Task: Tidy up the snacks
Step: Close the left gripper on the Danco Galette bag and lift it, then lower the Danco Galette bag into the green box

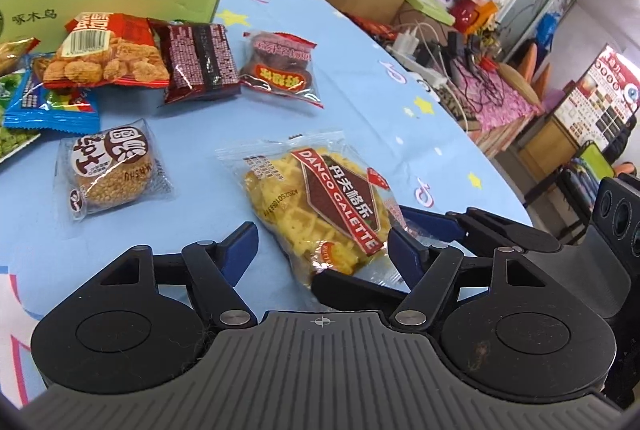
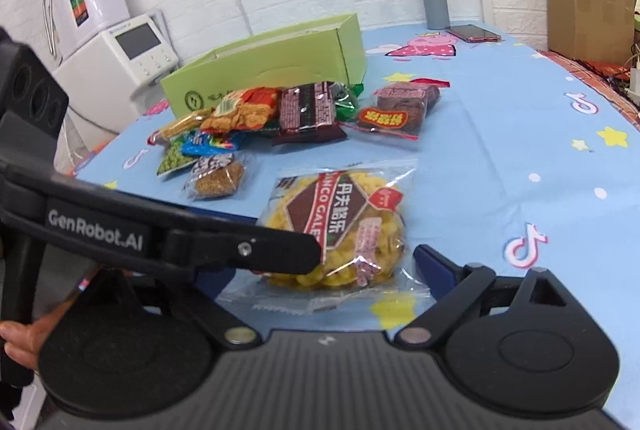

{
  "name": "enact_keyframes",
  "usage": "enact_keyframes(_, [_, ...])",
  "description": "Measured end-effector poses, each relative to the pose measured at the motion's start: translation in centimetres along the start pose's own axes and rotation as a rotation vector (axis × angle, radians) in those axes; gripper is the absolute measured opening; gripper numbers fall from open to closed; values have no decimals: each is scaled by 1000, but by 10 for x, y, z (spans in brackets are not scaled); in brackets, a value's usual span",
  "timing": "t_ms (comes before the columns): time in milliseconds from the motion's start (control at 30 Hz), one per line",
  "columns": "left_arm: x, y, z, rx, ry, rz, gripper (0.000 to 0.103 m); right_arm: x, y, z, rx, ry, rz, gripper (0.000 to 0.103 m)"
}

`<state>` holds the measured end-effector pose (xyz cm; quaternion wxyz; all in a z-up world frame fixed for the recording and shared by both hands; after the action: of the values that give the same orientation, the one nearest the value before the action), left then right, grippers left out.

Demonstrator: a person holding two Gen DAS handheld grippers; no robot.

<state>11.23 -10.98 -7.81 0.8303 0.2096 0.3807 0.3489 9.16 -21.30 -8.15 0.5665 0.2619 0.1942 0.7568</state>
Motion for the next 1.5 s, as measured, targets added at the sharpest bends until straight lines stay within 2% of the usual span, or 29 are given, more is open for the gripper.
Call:
enact_keyframes(67, [-1, -4, 2, 4, -1, -1, 59, 6, -7, 2, -5, 41, -6, 94])
enact_keyframes(133, [-1, -7, 5, -1, -6, 18, 53, 12, -13, 4, -13, 68, -5, 94])
enact_keyframes(167, [0, -7, 6, -4, -17, 40, 40, 14, -16, 6, -9, 81, -15, 95])
enact_keyframes(233, [4, -3, 10, -19, 6, 33, 31, 18, -15, 11, -9, 107, -33, 93])
enact_keyframes(333, [3, 17, 23, -71, 26, 6, 29, 28, -5, 23, -51, 162, -65, 93])
enact_keyframes(467, [12, 51, 55, -169, 27, 26, 29, 51, 1, 58, -123, 210, -49, 95])
enact_keyframes(600, [41, 84, 104, -256, 43, 68, 30, 82, -17, 110, -188, 274, -5, 95])
enact_keyframes(767, [91, 112, 170, -330, 12, 182, 30, 128, -66, 184, -223, 329, 81, 95])
enact_keyframes(933, [165, 112, 217, -315, 59, 272, 30, 163, -138, 234, -160, 341, 167, 95])
enact_keyframes(1067, [225, 102, 223, -271, 118, 316, 30, 187, -199, 239, -70, 345, 217, 95])
enact_keyframes(1200, [255, 88, 216, -229, 128, 336, 29, 197, -236, 227, -3, 340, 241, 95])
enact_keyframes(1267, [257, 83, 212, -224, 108, 346, 31, 198, -245, 222, 17, 338, 240, 95])
enact_keyframes(1333, [253, 84, 210, -235, 84, 353, 44, 195, -247, 219, 30, 323, 243, 94])
enact_keyframes(1367, [251, 86, 210, -243, 86, 351, 55, 195, -247, 220, 37, 314, 246, 94])
enact_keyframes(1400, [245, 92, 209, -260, 85, 342, 59, 194, -242, 220, 34, 311, 243, 94])
enact_keyframes(1500, [224, 113, 205, -306, 58, 315, 59, 192, -214, 227, -20, 313, 232, 94])
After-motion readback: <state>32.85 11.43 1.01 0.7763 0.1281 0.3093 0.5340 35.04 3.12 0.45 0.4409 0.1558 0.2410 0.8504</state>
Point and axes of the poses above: each gripper's, at about its wrist camera, not at the fingertips, and y roughly against the way its jaws point, x to its left, z to its top, the point moved 7 cm from there along -y, roughly the way its jaws point, and after that the axes turned 6 degrees about -z, right-handed, at the moved point
